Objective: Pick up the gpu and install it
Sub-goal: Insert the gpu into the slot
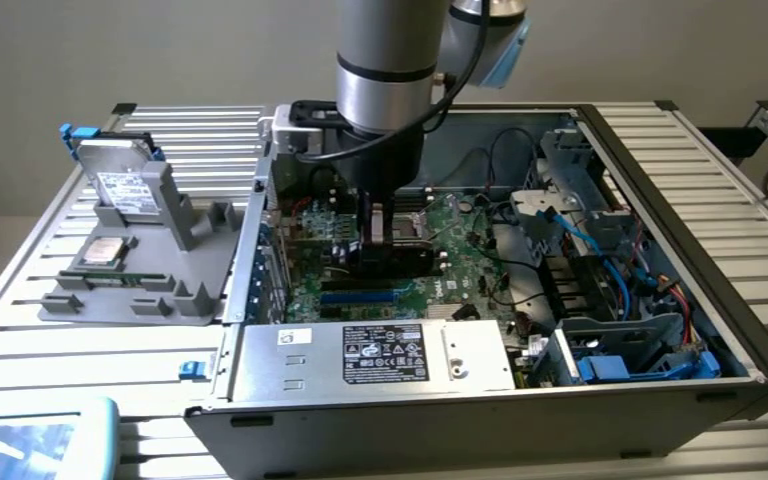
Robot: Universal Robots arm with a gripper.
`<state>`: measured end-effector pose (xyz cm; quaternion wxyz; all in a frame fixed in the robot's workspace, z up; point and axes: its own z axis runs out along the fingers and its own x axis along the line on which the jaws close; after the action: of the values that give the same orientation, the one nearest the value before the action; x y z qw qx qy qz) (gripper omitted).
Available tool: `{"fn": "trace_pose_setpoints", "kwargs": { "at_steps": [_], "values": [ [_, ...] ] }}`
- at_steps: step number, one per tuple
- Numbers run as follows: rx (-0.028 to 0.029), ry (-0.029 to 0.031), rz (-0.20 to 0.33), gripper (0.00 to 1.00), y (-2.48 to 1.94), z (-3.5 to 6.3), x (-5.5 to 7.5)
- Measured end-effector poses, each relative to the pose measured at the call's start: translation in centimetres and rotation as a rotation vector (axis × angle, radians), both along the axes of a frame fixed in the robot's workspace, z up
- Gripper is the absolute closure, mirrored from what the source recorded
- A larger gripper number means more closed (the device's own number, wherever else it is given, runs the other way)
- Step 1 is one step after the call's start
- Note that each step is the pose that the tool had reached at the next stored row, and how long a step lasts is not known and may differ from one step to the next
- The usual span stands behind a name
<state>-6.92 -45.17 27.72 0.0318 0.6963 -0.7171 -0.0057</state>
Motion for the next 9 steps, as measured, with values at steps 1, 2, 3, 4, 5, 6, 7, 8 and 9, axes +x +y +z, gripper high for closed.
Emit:
{"fn": "trace_pose_setpoints", "kwargs": {
  "at_steps": [1, 2, 3, 4, 5, 6, 7, 8, 9],
  "values": [
    [-0.0002, 0.0001, 0.0, 0.73, 0.0, -0.02, 0.0],
    [-0.0003, 0.0001, 0.0, 0.73, 0.0, -0.05, 0.0],
    [-0.0003, 0.0002, 0.0, 0.73, 0.0, -0.08, 0.0],
    [-0.0004, 0.0002, 0.0, 0.73, -0.01, -0.09, 0.0],
    [-0.0003, -0.0001, 0.0, 0.73, 0.0, -0.13, 0.0],
    [-0.0002, -0.0001, 0.0, 0.73, 0.0, -0.14, 0.0],
    [-0.0002, -0.0001, 0.0, 0.73, 0.0, -0.14, 0.0],
    [-0.0002, -0.0001, 0.0, 0.73, 0.0, -0.14, -0.01],
    [-0.0002, -0.0002, 0.0, 0.73, 0.0, -0.14, -0.02]
  ]
}}
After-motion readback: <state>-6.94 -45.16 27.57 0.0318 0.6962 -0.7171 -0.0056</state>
